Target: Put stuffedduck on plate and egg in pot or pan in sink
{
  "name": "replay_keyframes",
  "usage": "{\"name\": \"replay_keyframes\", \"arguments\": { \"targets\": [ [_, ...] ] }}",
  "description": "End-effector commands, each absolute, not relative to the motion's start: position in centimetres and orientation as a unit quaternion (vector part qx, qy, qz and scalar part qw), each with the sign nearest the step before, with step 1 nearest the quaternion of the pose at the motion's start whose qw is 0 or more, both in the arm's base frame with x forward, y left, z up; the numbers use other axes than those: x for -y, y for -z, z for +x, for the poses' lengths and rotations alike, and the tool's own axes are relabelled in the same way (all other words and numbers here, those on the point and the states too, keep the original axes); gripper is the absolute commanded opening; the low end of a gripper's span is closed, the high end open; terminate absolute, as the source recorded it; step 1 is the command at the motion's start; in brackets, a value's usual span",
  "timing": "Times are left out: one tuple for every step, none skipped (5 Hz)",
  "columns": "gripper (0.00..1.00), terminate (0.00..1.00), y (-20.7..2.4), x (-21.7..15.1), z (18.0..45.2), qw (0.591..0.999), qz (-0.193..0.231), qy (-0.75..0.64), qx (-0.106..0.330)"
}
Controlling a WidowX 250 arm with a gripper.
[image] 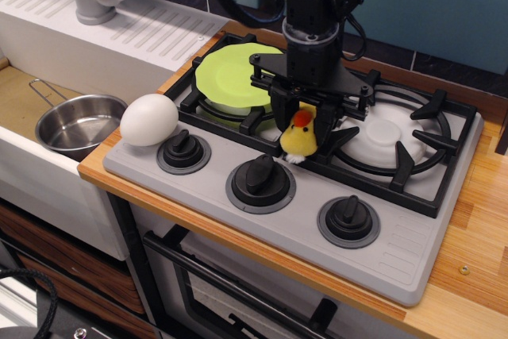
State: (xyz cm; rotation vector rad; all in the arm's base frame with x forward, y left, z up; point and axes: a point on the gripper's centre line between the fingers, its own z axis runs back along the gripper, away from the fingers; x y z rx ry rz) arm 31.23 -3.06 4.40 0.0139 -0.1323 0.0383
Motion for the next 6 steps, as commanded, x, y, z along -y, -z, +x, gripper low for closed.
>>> {"name": "replay_keyframes", "arguments": {
  "targets": [
    [0.0, 0.0, -9.3, 3.0, 31.7, 0.997, 0.012, -0.005, 0.077],
    [0.0, 0.0, -10.8, 2.6, 31.6, 0.997, 0.018, 0.003, 0.072],
    [0.0, 0.0, -11.2, 1.5, 32.3, 0.996, 0.021, 0.018, 0.08],
    [0.0, 0.0, -11.1, -0.5, 33.5, 0.995, 0.024, 0.039, 0.091],
    [0.0, 0.0, -10.5, -2.6, 34.6, 0.993, 0.022, 0.059, 0.104],
    [0.0, 0.0, -9.9, -4.3, 35.2, 0.991, 0.019, 0.072, 0.113]
  ]
}}
